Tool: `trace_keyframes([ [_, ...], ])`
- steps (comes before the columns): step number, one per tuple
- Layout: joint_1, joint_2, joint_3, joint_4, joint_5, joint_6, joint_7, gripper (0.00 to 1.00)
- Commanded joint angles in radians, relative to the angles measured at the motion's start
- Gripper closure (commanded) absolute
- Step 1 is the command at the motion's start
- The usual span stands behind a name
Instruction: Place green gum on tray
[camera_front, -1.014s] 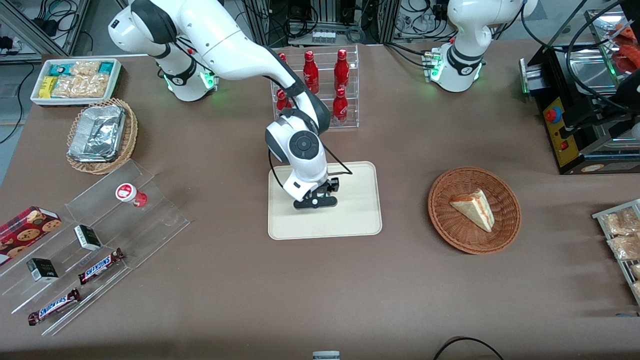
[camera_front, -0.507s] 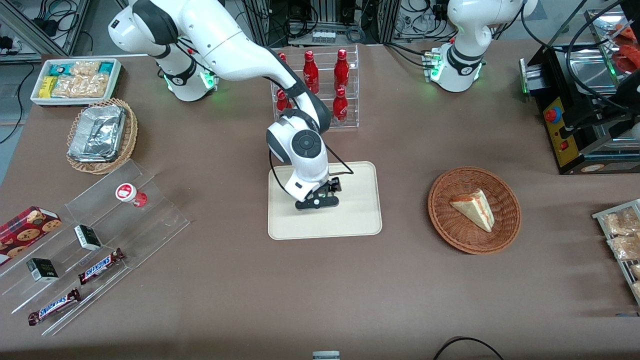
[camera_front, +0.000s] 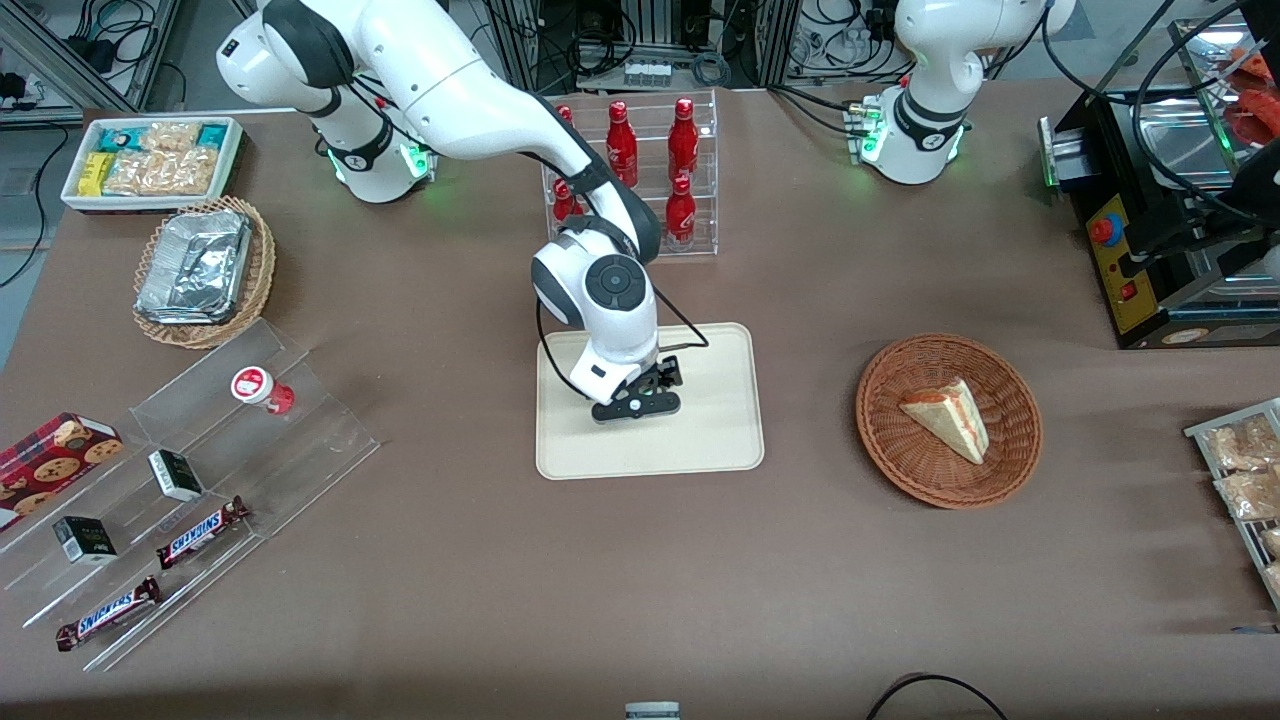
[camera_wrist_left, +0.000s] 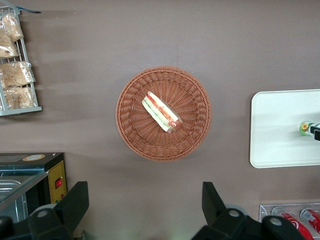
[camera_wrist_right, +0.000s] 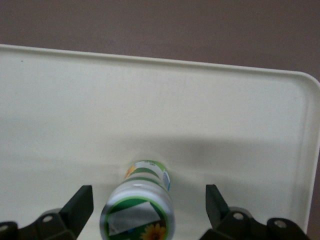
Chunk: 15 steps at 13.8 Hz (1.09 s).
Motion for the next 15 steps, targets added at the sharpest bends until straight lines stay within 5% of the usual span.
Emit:
trace_keyframes([
  [1, -0.014, -0.063, -0.006, 0.005, -0.017, -0.095, -0.075, 0.0],
  [9, -0.136, -0.253, -0.017, 0.008, -0.009, -0.382, -0.314, 0.0],
  [15, -0.334, -0.331, -0.019, 0.003, -0.006, -0.51, -0.517, 0.0],
])
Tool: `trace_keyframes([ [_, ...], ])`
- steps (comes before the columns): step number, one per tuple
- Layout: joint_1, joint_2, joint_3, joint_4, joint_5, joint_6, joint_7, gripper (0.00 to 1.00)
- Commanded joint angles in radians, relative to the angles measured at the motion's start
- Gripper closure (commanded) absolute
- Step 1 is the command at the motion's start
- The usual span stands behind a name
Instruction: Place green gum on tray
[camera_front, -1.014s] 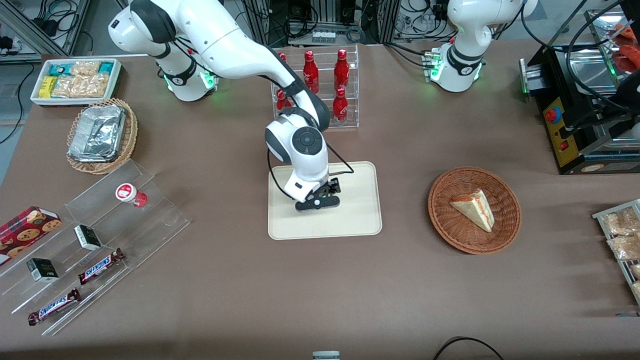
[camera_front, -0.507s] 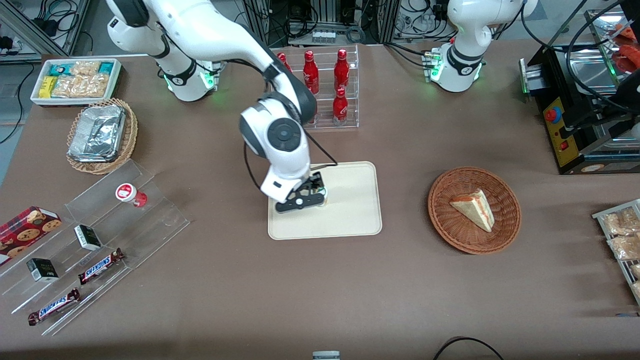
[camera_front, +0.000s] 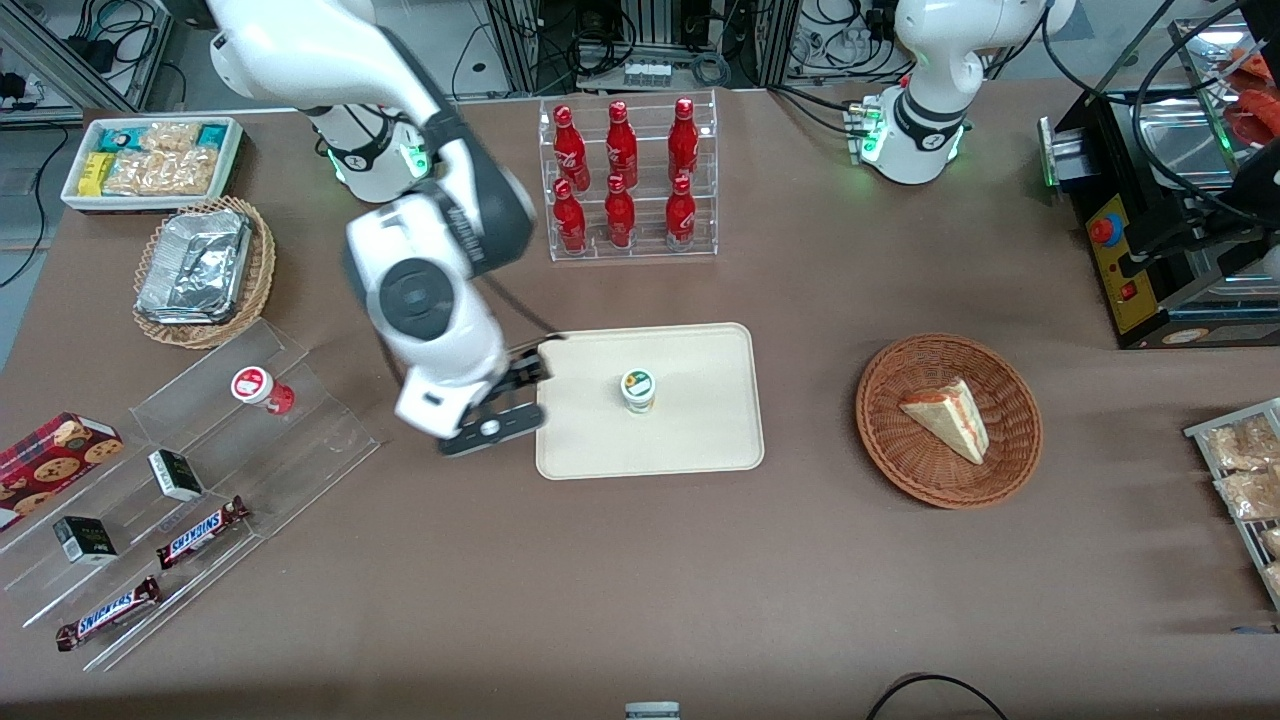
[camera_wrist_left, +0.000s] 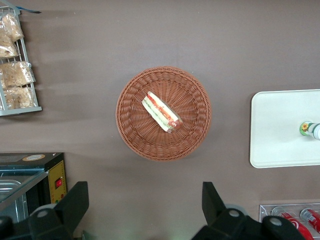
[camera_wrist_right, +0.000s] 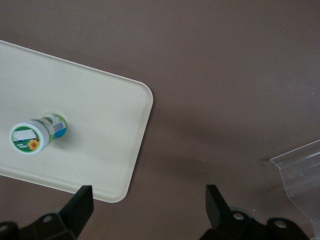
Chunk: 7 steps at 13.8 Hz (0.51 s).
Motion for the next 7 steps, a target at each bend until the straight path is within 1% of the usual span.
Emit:
trace_keyframes([
  [1, -0.084, -0.055, 0.009, -0.022, -0.01, -0.053, -0.066, 0.0],
  [4, -0.201, -0.107, 0.012, -0.073, -0.016, -0.041, -0.192, 0.0],
  [7, -0.29, -0.189, 0.018, -0.14, -0.018, -0.024, -0.186, 0.0],
])
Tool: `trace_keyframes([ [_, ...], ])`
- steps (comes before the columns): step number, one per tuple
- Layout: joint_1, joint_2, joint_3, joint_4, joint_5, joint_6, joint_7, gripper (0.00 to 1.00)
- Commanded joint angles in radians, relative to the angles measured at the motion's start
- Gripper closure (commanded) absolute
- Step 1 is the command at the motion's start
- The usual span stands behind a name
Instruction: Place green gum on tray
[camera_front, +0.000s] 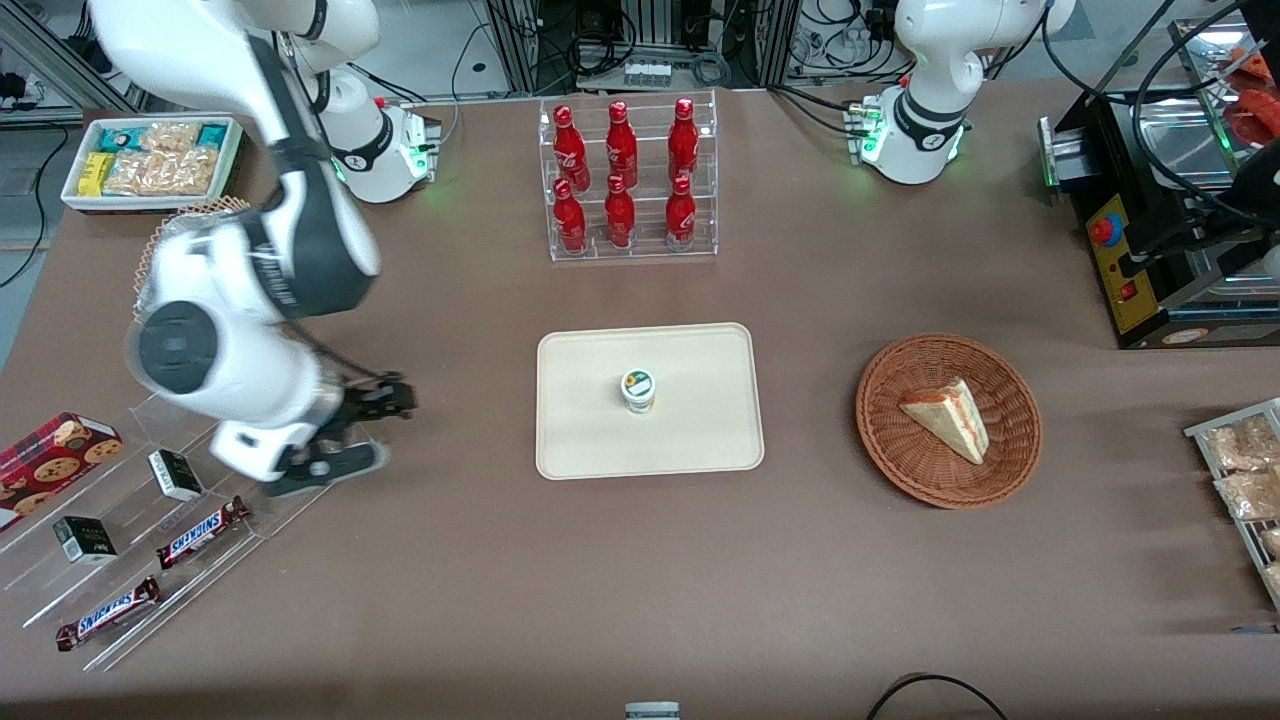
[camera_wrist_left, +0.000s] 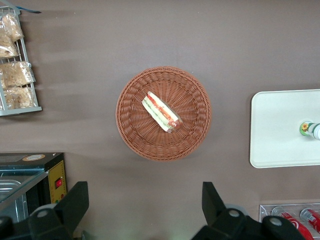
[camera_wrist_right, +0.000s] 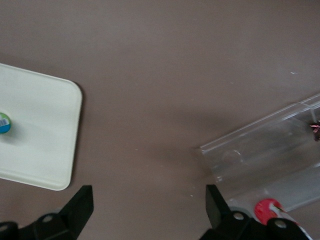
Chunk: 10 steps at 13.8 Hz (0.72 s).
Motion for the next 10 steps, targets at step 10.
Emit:
trace_keyframes([
  [10, -0.352, -0.333, 0.119, -0.217, -0.02, -0.129, -0.039, 0.0],
])
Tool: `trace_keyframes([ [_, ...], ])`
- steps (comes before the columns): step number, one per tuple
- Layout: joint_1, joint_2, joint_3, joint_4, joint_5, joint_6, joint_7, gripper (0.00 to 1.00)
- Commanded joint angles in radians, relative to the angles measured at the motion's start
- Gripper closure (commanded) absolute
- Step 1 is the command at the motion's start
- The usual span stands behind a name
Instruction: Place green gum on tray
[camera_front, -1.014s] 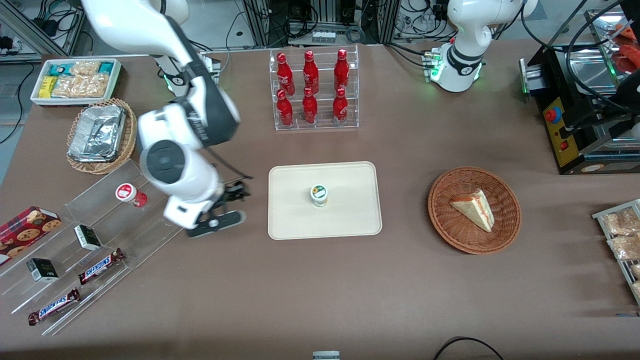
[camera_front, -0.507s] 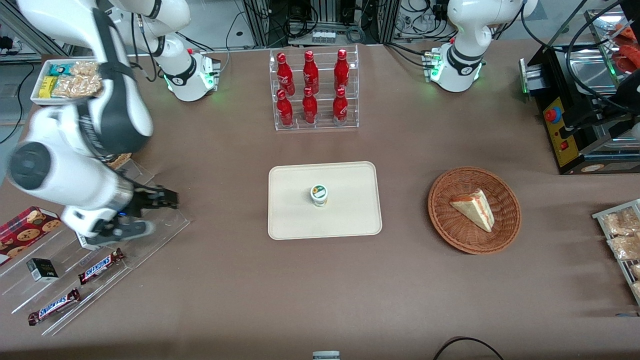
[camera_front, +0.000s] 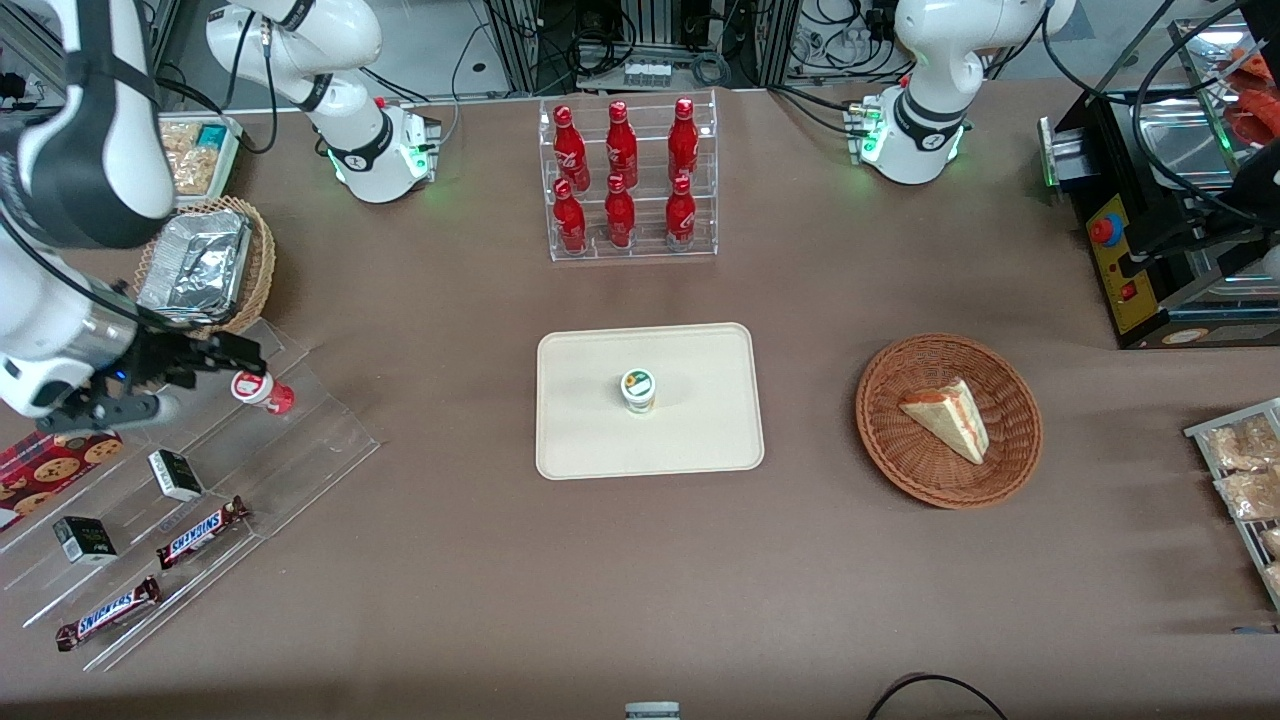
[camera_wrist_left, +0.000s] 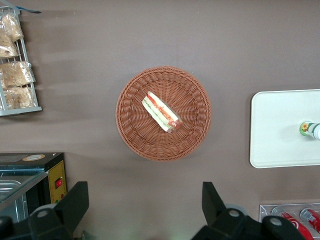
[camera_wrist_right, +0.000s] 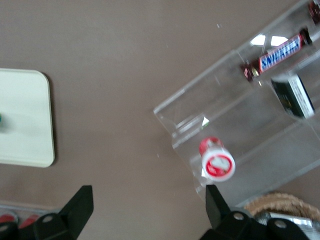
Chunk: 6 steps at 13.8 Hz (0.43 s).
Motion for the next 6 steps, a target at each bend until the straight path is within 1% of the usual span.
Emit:
trace_keyframes([
  [1, -0.041, -0.08, 0.016, -0.038, -0.019, -0.055, 0.015, 0.0],
  [3, -0.064, -0.105, 0.016, -0.022, -0.02, -0.102, 0.019, 0.0],
  [6, -0.066, -0.116, 0.012, -0.002, -0.034, -0.143, 0.044, 0.0],
])
